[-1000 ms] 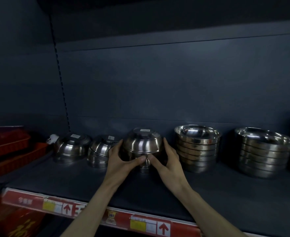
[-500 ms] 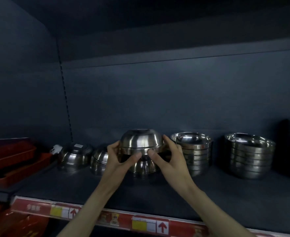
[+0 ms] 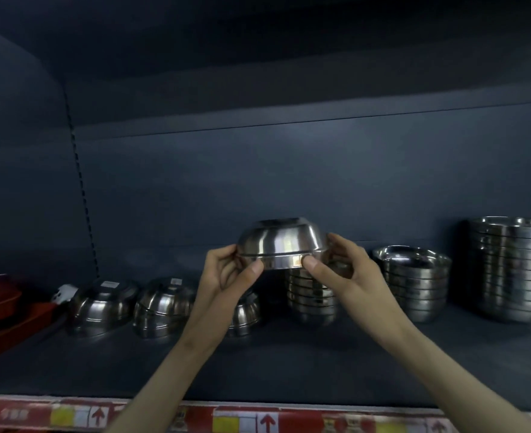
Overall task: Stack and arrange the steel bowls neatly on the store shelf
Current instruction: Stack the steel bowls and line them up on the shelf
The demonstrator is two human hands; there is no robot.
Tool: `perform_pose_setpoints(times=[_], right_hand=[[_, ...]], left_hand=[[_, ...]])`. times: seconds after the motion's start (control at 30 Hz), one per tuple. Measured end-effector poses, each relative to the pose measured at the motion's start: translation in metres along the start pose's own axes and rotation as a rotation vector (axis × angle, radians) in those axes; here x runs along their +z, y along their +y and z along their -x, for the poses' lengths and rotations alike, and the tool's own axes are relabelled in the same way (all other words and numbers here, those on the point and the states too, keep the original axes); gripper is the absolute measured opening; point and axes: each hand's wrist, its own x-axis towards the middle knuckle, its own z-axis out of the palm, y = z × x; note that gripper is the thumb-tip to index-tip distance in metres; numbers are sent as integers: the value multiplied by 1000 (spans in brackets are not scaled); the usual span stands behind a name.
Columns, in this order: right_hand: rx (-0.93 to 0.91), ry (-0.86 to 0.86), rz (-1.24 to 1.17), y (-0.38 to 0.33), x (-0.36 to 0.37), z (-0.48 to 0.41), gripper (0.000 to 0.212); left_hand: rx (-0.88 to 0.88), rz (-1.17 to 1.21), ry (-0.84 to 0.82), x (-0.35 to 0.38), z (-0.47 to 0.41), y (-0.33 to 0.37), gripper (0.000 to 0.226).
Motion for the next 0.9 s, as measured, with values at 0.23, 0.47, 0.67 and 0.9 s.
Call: perform_pose_setpoints(times=[0.23, 0.47, 0.67, 0.9], right_hand=[[21, -74, 67, 6, -38, 8, 54], [15, -30, 147, -6, -67, 15, 24], [26, -18, -32, -15, -70, 21, 29], [291, 54, -276, -12, -72, 9, 39]], left_hand=[[2, 39, -71, 31, -2, -7, 59], [6, 67, -81, 50, -6, -4, 54], [25, 25, -154, 54, 1, 4, 57], [149, -370, -301, 45, 9, -5, 113]])
